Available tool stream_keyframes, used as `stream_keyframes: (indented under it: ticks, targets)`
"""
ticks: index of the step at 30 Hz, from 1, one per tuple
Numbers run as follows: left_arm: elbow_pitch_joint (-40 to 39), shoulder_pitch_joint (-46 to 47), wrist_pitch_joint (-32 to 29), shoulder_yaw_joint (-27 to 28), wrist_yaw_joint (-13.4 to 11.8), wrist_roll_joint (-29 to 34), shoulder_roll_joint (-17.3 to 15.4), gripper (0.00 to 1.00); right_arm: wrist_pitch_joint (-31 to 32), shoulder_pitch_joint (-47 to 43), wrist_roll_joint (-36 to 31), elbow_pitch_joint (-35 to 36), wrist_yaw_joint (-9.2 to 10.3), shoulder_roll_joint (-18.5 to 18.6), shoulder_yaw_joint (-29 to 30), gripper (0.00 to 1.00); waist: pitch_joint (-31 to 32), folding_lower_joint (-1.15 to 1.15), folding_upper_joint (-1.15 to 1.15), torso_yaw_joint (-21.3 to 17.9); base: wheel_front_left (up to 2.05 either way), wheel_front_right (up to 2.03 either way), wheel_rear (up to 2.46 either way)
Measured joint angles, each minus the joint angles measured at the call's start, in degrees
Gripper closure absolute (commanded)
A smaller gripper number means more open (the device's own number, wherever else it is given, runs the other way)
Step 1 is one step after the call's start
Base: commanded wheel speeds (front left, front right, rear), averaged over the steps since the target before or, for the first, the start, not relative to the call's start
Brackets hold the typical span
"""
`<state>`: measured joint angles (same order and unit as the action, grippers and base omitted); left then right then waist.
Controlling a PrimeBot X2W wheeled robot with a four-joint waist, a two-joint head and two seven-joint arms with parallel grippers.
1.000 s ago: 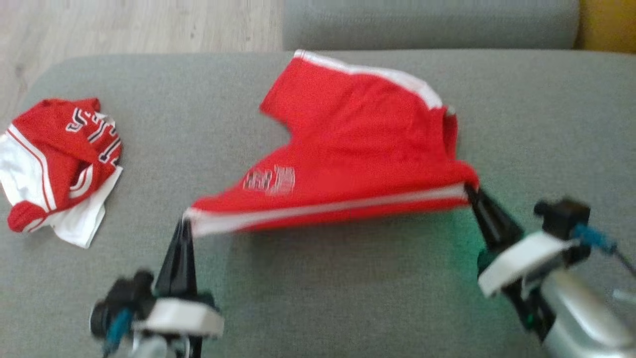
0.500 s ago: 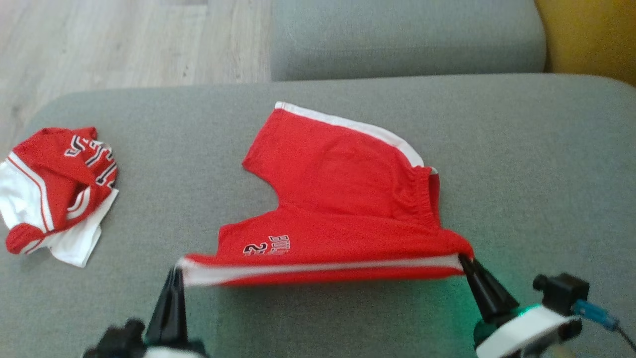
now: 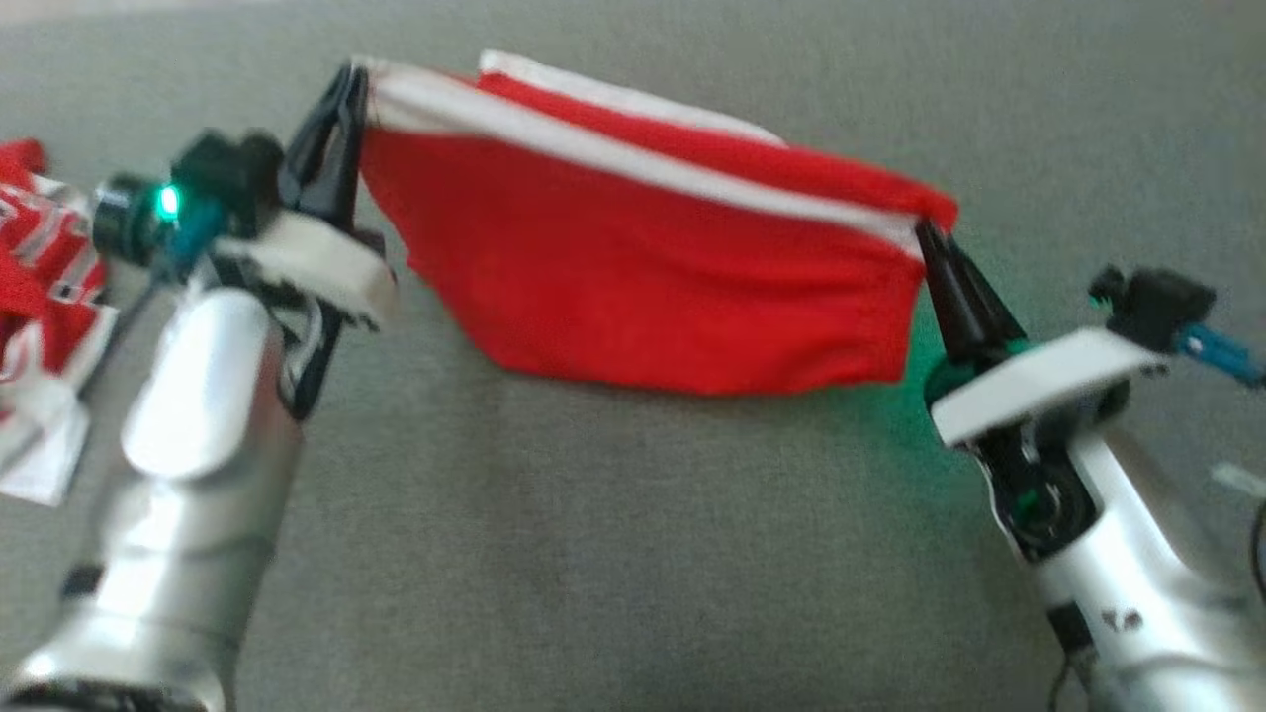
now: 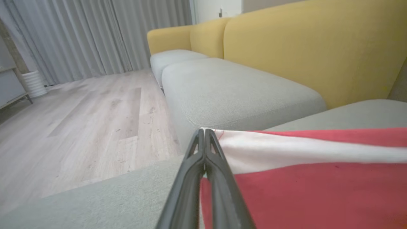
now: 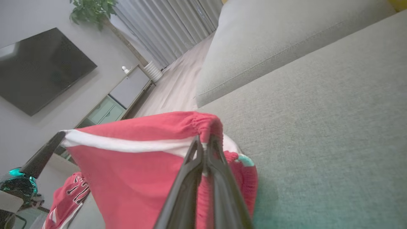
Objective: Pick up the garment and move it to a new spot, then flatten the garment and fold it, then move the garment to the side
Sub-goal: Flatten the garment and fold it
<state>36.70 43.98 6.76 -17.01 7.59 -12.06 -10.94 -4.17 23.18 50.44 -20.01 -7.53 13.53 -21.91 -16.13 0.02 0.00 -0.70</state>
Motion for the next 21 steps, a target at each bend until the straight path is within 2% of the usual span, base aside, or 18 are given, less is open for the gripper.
stream_keyframes:
  ticks: [4, 7, 19, 20, 21]
  targets:
    - [5.4, 5.7, -1.2, -2.8, 0.0, -2.3, -2.1, 1.0, 0.3, 4.2, 1.0, -1.3, 0.0, -2.1, -0.4, 1.0, -4.3, 0.0, 0.0, -1.8, 0.0, 0.0, 0.0]
    - [8.9, 8.6, -1.1, -4.0, 0.0, -3.4, -3.3, 1.0, 0.0, 6.8, 1.1, -2.0, 0.0, -2.3, -1.6, 1.0, -7.0, 0.0, 0.0, -3.3, 0.0, 0.0, 0.0]
    - [18.4, 19.0, 1.5, -7.8, 0.0, -4.5, -4.6, 1.0, -3.1, 11.7, 3.4, -3.6, 0.0, -4.1, -4.7, 1.0, -12.9, -0.01, 0.0, -8.2, 0.0, 0.0, 0.0]
    - [19.3, 19.3, 1.9, -7.8, 0.0, -4.5, -4.6, 0.95, -3.2, 12.1, 3.9, -3.6, 0.0, -4.1, -5.1, 1.0, -13.2, -0.02, 0.0, -8.6, 0.0, 0.0, 0.0]
    - [20.1, 19.5, 2.4, -7.8, 0.0, -4.5, -4.6, 0.6, -3.4, 12.4, 4.3, -3.7, 0.0, -4.2, -5.5, 0.87, -13.3, -0.02, 0.0, -8.8, 0.0, 0.0, 0.0]
